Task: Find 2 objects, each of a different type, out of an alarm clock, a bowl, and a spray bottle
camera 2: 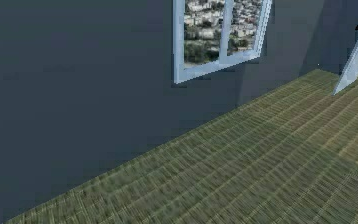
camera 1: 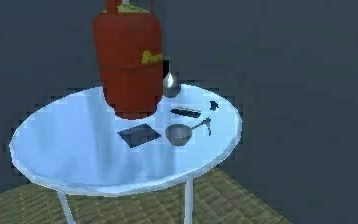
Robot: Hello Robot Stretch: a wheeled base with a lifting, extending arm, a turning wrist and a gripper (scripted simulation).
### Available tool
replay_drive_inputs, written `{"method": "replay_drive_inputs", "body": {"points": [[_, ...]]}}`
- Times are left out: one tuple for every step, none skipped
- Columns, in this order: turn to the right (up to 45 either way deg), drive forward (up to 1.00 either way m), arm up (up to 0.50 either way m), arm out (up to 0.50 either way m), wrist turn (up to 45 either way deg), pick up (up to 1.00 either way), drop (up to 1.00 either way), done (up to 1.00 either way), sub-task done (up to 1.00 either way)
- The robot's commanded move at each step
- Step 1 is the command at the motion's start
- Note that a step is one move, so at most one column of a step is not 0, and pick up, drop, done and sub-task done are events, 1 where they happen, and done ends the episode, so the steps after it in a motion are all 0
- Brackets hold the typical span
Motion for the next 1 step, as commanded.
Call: {"method": "replay_drive_inputs", "body": {"points": [[0.0,0.00,0.00,0.00,0.0,0.00,0.00,0.00,1.00]]}}
